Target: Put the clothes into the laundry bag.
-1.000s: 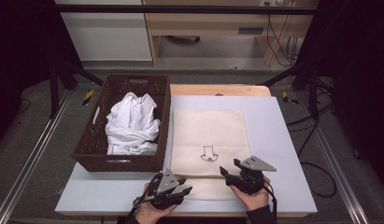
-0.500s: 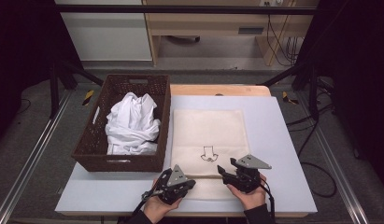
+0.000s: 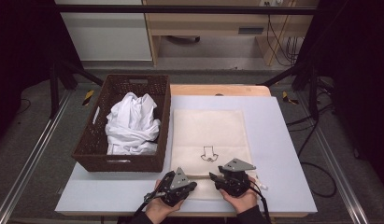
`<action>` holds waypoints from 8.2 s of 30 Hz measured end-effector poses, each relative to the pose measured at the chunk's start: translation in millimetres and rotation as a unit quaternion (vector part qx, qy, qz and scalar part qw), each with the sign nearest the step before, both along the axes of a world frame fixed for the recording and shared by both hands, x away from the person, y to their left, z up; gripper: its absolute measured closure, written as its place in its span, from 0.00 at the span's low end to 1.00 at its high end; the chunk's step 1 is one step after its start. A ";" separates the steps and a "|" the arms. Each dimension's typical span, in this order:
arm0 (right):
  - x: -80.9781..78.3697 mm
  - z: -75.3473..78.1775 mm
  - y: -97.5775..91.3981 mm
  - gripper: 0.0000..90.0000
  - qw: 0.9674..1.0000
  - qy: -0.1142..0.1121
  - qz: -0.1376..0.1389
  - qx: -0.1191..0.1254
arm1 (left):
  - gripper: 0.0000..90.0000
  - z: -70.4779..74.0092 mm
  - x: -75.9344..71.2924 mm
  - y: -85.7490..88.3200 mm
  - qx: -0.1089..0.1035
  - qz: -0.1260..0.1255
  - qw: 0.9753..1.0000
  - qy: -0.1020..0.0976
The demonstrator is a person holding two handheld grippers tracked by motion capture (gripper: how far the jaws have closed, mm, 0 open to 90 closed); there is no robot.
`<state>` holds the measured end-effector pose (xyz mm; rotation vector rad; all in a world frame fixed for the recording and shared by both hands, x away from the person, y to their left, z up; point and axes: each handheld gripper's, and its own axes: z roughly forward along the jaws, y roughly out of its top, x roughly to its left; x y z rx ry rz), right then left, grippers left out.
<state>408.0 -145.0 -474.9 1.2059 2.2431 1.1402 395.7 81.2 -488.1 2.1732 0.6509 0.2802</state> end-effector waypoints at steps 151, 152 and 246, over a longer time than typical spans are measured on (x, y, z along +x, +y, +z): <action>17.1 52.5 -11.1 0.97 0.996 -0.040 -0.033 0.068 | 0.50 96.3 -5.0 60.2 -0.068 0.049 0.995 -0.056; 17.1 52.4 -11.2 0.97 0.996 -0.039 -0.033 0.068 | 0.48 102.1 -3.4 63.3 -0.068 0.050 0.995 -0.057; 20.0 46.8 -12.6 0.97 0.997 -0.027 -0.032 0.060 | 0.73 80.8 169.8 180.0 0.135 0.261 0.953 0.076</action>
